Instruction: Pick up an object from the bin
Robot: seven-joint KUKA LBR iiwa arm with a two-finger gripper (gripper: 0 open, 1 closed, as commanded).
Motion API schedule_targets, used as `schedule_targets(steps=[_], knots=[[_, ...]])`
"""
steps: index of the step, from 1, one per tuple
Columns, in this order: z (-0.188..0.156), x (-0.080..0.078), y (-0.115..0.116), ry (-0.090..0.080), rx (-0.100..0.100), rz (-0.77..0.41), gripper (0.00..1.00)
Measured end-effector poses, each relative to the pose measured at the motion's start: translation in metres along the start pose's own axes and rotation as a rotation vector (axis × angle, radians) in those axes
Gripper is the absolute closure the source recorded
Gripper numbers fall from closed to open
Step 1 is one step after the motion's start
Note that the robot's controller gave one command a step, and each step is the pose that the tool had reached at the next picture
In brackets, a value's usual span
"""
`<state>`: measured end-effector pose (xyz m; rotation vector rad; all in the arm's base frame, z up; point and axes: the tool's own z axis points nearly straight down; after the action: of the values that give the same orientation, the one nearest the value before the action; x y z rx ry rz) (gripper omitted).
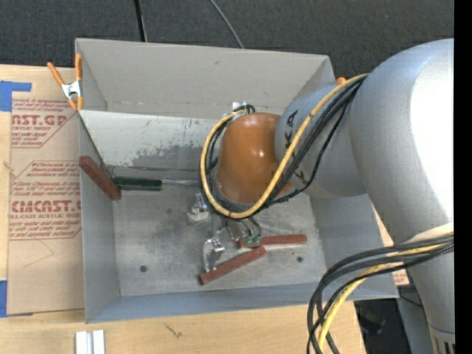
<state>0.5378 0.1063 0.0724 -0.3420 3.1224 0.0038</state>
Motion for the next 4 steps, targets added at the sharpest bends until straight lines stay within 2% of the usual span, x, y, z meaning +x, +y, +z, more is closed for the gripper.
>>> schedule_targets(steps=[1, 2, 3, 4], knots=[[-0.003, 0.049, -0.048, -0.016, 0.001, -0.147, 1.00], [-0.003, 0.046, -0.050, -0.032, 0.004, -0.145, 0.00], [-0.003, 0.046, -0.050, -0.032, 0.004, -0.145, 0.00], [-0.004, 0.021, -0.131, -0.015, 0.004, -0.275, 1.00]])
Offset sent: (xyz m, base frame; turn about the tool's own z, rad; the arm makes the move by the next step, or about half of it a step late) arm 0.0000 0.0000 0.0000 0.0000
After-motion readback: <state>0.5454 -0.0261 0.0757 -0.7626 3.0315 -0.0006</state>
